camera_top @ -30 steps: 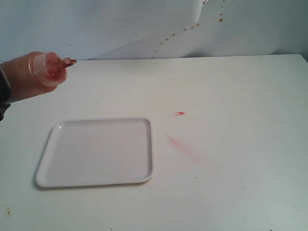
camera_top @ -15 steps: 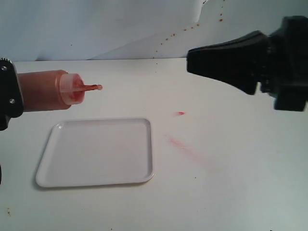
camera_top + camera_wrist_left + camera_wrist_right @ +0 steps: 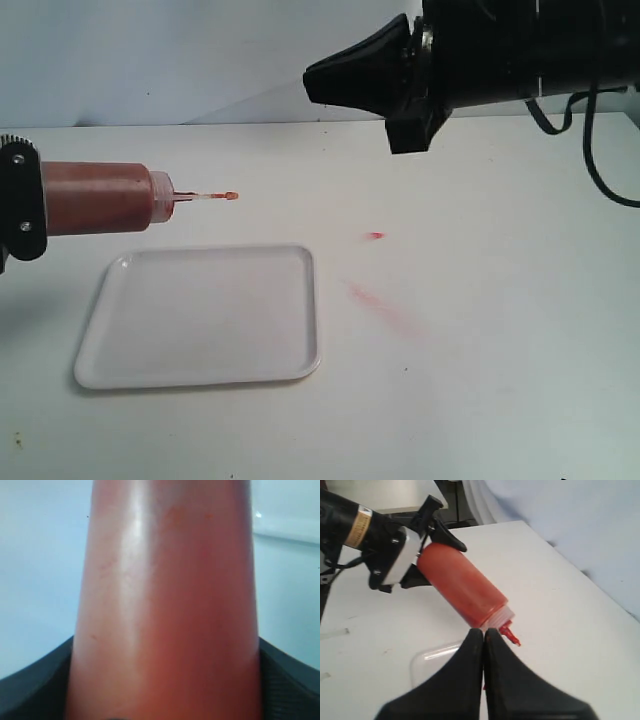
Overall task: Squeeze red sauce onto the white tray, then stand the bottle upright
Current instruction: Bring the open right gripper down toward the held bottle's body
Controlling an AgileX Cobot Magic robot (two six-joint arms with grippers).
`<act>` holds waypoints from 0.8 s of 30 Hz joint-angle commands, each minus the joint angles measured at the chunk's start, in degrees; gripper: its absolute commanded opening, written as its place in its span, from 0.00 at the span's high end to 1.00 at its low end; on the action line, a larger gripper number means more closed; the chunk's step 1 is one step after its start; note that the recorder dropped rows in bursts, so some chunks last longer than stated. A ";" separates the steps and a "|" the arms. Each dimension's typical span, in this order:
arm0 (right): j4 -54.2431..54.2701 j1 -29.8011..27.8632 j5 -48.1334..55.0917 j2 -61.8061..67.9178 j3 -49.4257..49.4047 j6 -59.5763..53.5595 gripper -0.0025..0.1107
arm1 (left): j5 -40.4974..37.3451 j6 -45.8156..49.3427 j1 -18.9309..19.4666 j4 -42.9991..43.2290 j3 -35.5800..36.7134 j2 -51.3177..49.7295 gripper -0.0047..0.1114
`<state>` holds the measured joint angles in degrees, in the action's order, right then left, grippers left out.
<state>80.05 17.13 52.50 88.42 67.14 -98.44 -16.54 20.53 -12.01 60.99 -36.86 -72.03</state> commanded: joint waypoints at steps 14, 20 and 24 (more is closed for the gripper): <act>5.21 0.19 -7.11 9.81 0.68 -22.33 0.34 | -4.87 3.98 -6.86 1.07 0.61 0.73 0.96; 4.95 3.56 -6.60 9.96 0.68 -24.32 0.19 | -7.77 3.98 -11.12 1.18 0.61 0.73 0.96; 4.95 7.76 -7.10 9.96 0.68 -24.32 0.19 | -9.37 3.98 -12.28 1.83 0.61 0.73 0.96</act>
<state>84.52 22.28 45.14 98.37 67.64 -122.10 -25.20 25.23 -23.43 62.15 -35.91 -72.03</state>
